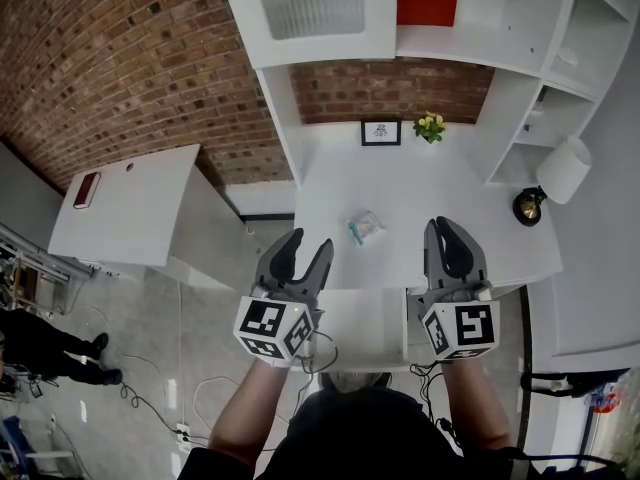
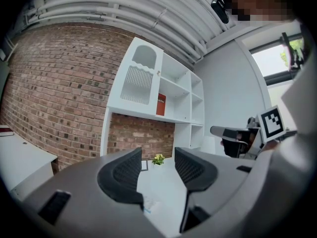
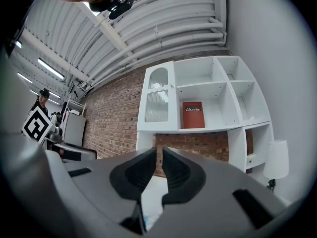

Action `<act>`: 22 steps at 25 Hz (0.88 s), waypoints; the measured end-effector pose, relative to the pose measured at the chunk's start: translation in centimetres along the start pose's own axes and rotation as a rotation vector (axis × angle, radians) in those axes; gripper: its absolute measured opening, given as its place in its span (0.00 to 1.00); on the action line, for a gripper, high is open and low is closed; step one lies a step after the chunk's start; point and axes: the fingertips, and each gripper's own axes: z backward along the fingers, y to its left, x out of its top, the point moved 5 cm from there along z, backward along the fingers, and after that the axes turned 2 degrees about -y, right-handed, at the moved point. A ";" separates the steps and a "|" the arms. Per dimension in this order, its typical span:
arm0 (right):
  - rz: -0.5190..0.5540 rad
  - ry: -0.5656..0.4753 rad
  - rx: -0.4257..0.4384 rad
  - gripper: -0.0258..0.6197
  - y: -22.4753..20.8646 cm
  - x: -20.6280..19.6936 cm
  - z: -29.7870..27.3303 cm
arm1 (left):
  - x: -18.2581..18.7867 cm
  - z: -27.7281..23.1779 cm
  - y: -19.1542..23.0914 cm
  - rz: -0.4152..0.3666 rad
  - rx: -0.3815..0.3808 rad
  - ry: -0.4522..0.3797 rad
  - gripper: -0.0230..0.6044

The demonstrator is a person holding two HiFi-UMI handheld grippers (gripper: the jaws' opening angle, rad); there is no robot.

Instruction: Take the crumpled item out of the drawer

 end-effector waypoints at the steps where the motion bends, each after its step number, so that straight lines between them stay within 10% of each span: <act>1: 0.000 -0.002 0.002 0.09 0.0 0.0 0.0 | 0.0 0.0 0.0 -0.001 0.001 -0.001 0.37; 22: -0.012 -0.020 0.032 0.07 -1.0 0.1 0.0 | -0.1 -0.5 -0.9 -0.010 0.021 0.003 0.36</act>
